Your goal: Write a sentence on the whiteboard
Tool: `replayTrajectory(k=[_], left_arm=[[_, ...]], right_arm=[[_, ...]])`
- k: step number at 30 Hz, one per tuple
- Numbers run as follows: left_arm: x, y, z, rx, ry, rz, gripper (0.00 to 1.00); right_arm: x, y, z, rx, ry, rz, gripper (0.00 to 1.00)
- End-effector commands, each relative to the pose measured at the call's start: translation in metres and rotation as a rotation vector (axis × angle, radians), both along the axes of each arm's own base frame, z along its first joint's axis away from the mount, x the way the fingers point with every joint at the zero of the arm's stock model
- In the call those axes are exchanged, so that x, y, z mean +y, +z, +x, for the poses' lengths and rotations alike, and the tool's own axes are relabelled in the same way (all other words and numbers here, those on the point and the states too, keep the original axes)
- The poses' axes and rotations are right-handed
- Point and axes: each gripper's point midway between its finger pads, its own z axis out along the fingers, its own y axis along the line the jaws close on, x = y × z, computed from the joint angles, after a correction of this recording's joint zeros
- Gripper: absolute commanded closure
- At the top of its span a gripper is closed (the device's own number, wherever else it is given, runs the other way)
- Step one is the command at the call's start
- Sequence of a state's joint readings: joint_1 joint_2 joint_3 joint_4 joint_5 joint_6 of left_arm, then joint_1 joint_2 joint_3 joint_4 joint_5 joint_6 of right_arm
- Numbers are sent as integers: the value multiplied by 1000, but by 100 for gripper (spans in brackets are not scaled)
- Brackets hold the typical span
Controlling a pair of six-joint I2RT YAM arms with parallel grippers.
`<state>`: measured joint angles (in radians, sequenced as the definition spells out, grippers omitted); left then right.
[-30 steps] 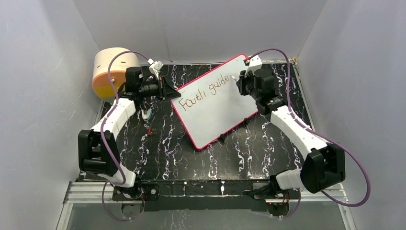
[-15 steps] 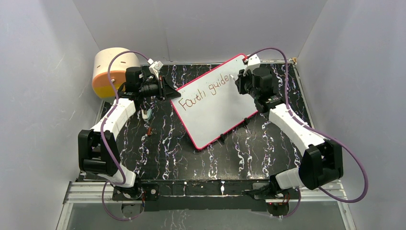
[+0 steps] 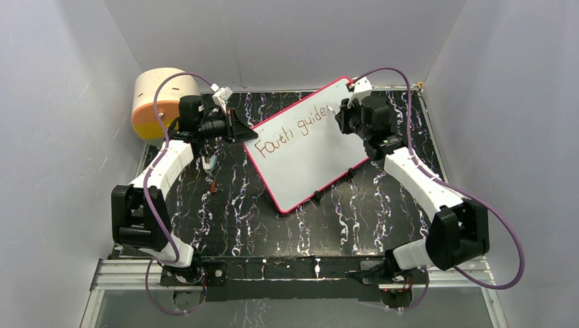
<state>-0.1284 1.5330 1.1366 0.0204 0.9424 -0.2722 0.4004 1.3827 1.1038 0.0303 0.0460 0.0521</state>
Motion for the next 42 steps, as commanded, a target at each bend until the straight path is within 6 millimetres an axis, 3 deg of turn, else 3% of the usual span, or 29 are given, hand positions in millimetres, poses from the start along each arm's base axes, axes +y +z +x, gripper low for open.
replayTrajectory(k=[1,24,42], left_arm=[[2,-37,0,77,39,93,100],[2,-36,0,77,41,93,100],[2,-36,0,77,40,92,100]], right_arm=[[10,31,6,-76,39,38,100],[-1,4,-10,22,11,7,100],[-16,-1,-9,27,-68,-15,100]])
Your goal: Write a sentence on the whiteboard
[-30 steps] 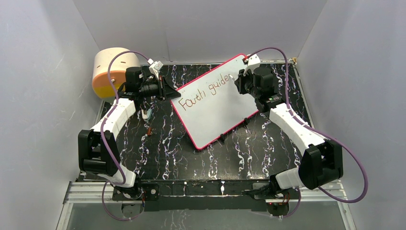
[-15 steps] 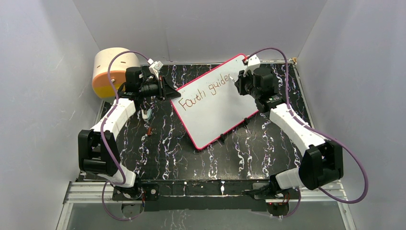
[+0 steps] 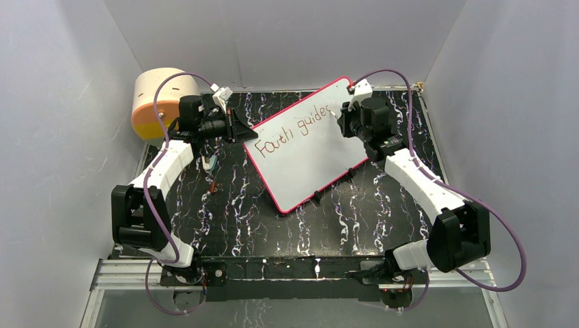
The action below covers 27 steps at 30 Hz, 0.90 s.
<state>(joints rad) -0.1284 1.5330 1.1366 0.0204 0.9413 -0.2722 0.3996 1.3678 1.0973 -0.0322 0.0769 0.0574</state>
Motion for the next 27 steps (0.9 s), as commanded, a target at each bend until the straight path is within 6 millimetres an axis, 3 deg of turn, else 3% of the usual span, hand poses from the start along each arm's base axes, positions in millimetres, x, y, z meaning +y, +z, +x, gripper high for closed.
replayTrajectory(k=[1,18,27], left_arm=[[2,-36,0,77,39,92,100],[1,-36,0,79,38,92,100],[2,-29,1,60,43,90,100]], right_arm=[[-6,10,-2,-19,-34,11,100],[14,13,-17,22,76,79,100],[-4,38,-21,-68,-14,110,100]])
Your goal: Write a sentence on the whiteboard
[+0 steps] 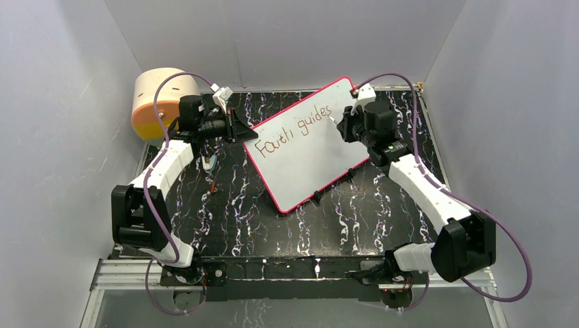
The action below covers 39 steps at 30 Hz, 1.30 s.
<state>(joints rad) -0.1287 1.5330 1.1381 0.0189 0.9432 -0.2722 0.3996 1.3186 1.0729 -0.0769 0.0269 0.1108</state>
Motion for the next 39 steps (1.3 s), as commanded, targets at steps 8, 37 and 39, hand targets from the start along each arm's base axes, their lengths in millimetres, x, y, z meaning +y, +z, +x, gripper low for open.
replayTrajectory(k=[8,37,39], left_arm=[[6,-4,13,22,111,84,90],[34,42,-24,-67,485,-309,51],[33,34,-29,-59,483,-343,51]], right_arm=[[-12,50,-24,-123,-25,75,100],[52,35,-104,-136,194,109,100],[53,35,-107,-145,199,115,100]])
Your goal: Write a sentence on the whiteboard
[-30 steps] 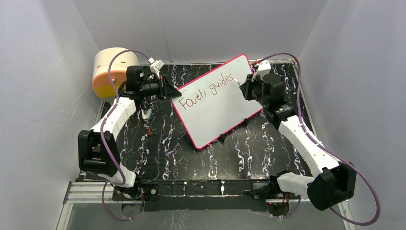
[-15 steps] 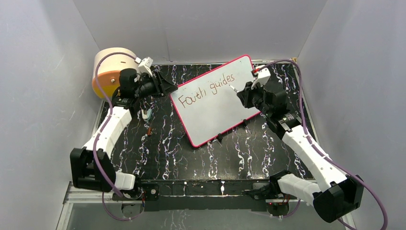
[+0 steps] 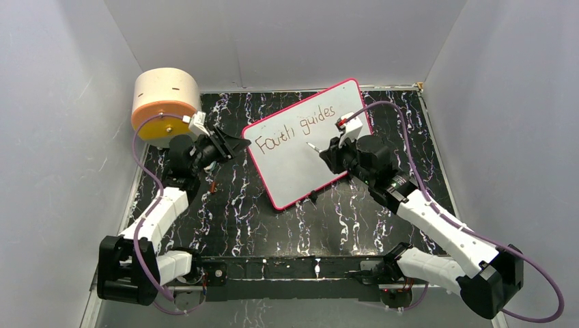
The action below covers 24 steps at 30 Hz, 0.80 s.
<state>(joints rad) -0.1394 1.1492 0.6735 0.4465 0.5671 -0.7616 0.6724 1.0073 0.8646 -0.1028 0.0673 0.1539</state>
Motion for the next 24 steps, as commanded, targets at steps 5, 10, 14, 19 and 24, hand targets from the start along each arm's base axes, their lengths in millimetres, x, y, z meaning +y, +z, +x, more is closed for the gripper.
replayTrajectory(k=[5,10,14,19,24], left_arm=[[-5,-2,-12,-86,2,-119,50],[-16,-13,-22,-114,-16,-117,50],[-27,-26,-22,-118,-29,-75,53],[-32,-49,-20,-96,-15,-23,55],[-31,-66,-23,-86,-4,15,56]], right_arm=[[5,23,-2,-86,2,70,100],[11,26,-1,-102,18,86,100],[12,26,-2,-105,24,87,100],[11,27,-1,-114,19,78,100],[10,27,-2,-118,21,69,100]])
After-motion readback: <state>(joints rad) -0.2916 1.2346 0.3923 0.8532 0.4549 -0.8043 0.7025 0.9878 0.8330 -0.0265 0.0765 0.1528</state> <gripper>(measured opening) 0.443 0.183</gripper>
